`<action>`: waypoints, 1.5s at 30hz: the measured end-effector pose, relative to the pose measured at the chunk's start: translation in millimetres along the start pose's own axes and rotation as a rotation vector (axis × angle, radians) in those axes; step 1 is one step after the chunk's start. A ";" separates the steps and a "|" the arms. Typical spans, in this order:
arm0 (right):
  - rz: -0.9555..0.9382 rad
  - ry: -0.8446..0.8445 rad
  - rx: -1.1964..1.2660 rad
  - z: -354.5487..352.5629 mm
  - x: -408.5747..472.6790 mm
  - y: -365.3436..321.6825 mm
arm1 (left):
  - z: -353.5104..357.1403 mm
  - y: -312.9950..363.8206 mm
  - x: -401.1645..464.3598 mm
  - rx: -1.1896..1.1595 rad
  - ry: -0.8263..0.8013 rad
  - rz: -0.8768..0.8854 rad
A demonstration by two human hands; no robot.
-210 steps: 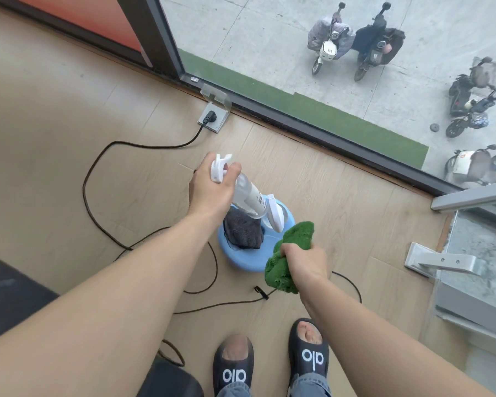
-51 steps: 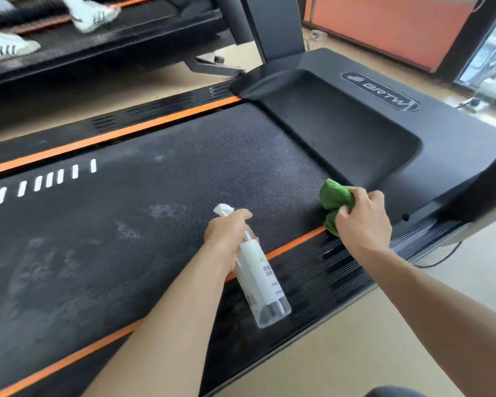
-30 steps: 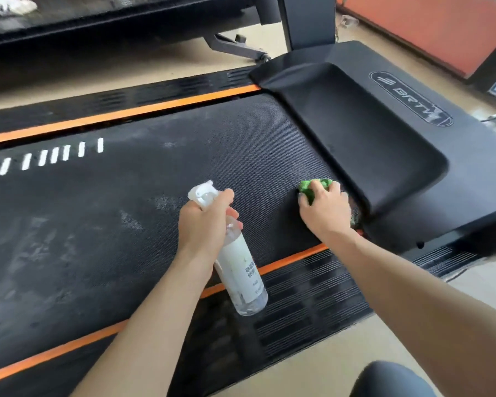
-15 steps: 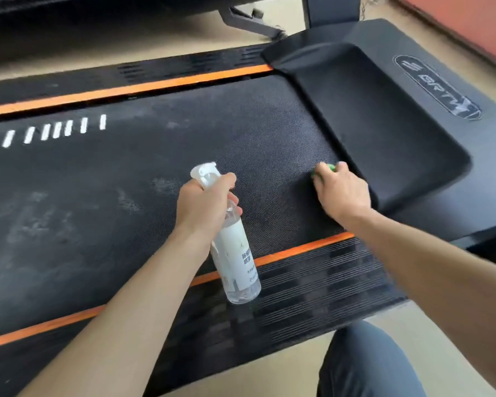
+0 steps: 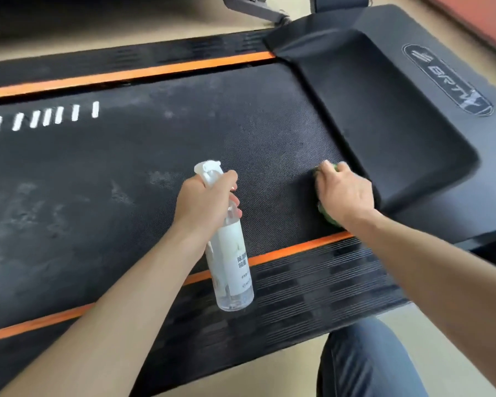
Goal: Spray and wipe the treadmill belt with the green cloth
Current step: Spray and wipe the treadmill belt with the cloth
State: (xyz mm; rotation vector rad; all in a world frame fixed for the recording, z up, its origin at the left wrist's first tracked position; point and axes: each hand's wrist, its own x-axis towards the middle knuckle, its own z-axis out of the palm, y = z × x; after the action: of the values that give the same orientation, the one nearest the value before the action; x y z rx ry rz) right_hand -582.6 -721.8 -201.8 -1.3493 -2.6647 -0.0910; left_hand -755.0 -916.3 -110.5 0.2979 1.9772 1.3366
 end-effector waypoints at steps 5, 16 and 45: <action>0.187 -0.056 0.104 -11.4 -12.7 -41.9 | 8.8 2.0 -2.3 0.055 -0.038 0.021; 0.169 -0.101 -0.127 -17.5 -6.2 23.2 | 3.7 2.5 -5.6 -0.007 -0.012 0.001; -0.220 -0.149 -0.006 -20.6 -49.6 -52.2 | 19.9 -5.7 -13.1 0.062 -0.159 -0.014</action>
State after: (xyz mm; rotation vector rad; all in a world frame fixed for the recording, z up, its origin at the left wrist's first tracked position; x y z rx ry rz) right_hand -593.5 -794.7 -188.8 -1.0991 -2.9315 -0.0240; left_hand -731.1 -911.8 -113.9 0.4066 1.8861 1.2061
